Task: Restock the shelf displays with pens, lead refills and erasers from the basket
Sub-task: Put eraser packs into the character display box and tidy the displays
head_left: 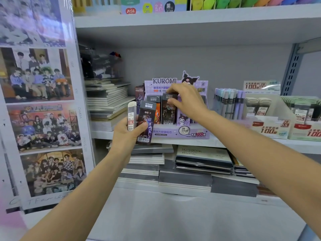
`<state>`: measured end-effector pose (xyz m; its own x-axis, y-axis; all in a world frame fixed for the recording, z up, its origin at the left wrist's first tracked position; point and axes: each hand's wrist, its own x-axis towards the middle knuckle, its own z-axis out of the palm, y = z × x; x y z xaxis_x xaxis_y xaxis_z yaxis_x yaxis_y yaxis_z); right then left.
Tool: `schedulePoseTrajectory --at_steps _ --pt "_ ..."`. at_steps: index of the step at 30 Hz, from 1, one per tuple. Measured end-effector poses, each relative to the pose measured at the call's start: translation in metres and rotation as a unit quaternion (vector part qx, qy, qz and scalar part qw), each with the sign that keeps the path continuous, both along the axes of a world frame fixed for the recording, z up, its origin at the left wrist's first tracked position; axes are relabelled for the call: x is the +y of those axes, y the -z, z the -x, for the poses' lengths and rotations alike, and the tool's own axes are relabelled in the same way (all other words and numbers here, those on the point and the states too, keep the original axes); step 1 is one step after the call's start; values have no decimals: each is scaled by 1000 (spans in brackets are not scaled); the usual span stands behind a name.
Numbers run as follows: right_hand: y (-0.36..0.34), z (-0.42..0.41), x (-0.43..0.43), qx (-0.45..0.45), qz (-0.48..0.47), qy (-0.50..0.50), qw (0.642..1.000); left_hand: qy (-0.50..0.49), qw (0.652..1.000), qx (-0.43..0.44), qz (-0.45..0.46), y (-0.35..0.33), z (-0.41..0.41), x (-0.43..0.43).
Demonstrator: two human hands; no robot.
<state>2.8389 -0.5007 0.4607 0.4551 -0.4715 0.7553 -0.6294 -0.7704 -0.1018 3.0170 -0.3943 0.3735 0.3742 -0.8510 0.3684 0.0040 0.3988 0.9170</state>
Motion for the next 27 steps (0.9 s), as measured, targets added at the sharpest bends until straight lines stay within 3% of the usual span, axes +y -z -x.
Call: schedulePoseTrajectory --at_steps 6,8,11,15,18,23,27 --pt "12 2 -2 37 19 35 999 13 1000 1 -7 -3 5 6" --pt "11 4 6 -23 15 3 1000 16 1000 -9 -9 -3 5 9" --pt "12 -1 30 -145 -124 -138 972 22 1000 -17 -8 -4 8 13" --pt "19 -10 50 -45 -273 -172 945 20 999 -42 -3 -5 15 18" --pt "17 -5 53 -95 -316 -195 924 -6 999 -34 -20 -5 14 24" --pt "5 9 43 -229 -279 -185 914 -86 993 -63 -47 -9 -2 32" --pt "-2 8 34 -247 -206 -135 937 -68 994 -27 -86 -12 -7 28"
